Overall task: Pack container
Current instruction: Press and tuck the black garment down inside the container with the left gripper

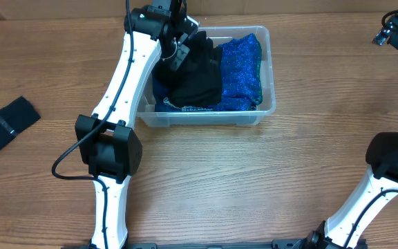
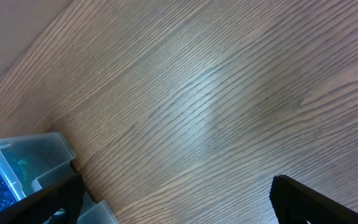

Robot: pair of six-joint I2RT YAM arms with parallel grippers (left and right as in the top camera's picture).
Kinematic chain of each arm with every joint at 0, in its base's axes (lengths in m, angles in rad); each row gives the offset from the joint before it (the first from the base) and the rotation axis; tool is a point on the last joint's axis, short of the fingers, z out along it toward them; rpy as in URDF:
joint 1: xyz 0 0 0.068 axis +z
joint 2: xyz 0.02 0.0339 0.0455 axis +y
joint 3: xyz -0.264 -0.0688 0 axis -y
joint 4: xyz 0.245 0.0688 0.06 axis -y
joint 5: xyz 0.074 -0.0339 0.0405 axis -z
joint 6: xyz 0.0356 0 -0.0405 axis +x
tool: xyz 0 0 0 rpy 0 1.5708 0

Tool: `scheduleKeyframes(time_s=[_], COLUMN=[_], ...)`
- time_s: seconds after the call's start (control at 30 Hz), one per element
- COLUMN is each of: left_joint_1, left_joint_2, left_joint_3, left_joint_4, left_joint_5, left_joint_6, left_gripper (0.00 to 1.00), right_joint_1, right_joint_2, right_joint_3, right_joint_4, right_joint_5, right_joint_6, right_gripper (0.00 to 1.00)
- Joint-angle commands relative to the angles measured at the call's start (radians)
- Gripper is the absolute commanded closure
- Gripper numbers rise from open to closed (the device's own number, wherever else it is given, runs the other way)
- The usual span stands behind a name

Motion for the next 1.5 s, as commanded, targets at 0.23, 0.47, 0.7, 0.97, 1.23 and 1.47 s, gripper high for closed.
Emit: scheduleKeyframes(time_s=[0.23, 0.47, 0.7, 0.97, 1.23, 1.47], left_joint_1=[0.037, 0.066, 0.065, 0.061, 0.048, 0.025], left_joint_2=[0.008, 0.008, 0.008, 0.008, -0.042, -0.077], left_joint_3=[0.020, -0.017, -0.245, -0.397, -0.180, 0.104], left_joint_4=[-0.201, -0.229, -0.033, 0.114, 0.008, -0.144], left_joint_5=[-0.121, -0.106, -0.051, -0.027, -0.024, -0.005], left_joint_6=[-0.096, -0.117, -0.111, -0.101, -0.102, -0.106], left_gripper=[0.96, 0.96, 0.96, 0.96, 0.96, 0.88], right_joint_1=[0.002, 0.002, 0.002, 0.002, 0.002, 0.002], right_joint_2=[-0.035, -0.035, -0.035, -0.035, -0.035, -0.035], right_joint_3=[0.027, 0.027, 0.027, 0.027, 0.027, 0.026], right_joint_4=[0.005, 0.005, 0.005, 0.005, 0.005, 0.005], right_joint_5=[0.000, 0.000, 0.000, 0.000, 0.000, 0.000], right_joint_6=[0.000, 0.000, 0.000, 0.000, 0.000, 0.000], right_gripper=[0.00, 0.00, 0.00, 0.00, 0.00, 0.00])
